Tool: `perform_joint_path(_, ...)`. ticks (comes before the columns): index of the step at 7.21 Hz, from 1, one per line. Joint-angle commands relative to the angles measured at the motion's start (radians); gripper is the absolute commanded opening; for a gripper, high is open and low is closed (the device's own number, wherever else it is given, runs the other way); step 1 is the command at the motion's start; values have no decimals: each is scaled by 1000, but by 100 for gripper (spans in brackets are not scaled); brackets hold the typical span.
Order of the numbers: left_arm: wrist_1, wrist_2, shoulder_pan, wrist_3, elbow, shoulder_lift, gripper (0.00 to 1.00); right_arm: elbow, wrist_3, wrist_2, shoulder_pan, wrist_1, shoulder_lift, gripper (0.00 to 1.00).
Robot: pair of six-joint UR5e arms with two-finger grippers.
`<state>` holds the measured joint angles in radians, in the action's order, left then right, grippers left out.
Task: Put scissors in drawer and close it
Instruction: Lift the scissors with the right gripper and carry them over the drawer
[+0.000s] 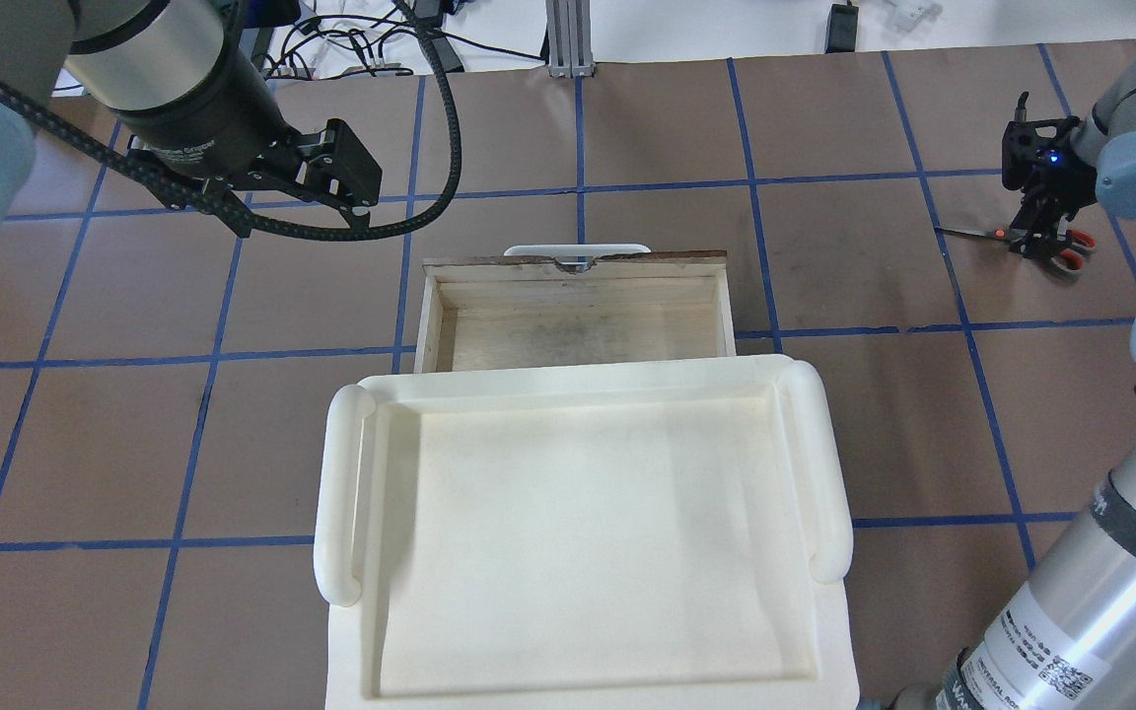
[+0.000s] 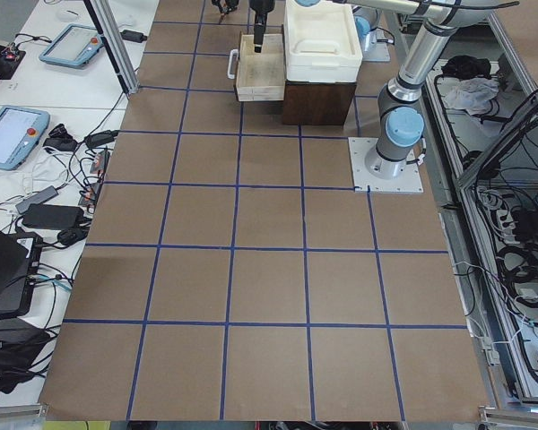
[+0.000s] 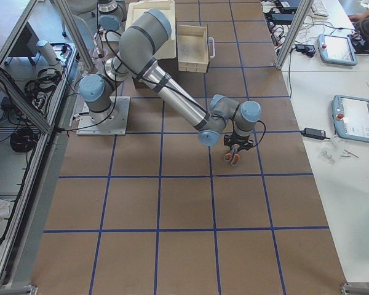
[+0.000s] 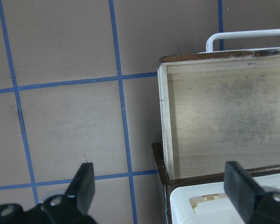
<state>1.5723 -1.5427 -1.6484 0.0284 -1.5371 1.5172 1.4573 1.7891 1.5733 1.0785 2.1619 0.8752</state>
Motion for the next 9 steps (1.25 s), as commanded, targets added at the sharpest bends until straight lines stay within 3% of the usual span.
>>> perform_joint_path(1, 0, -7, -2, 11, 0, 3, 100, 0, -4, 16, 0, -1, 5, 2)
perform_joint_path(4, 0, -7, -7, 13, 0, 8, 100, 5, -23, 10, 26, -42, 97, 0)
perform_joint_path(8, 0, -4, -7, 15, 0, 9, 100, 12, -19, -7, 234, -235, 316, 0)
perform_joint_path(9, 0, -5, -7, 15, 0, 8, 100, 12, 8, -104, 286, -294, 371, 0)
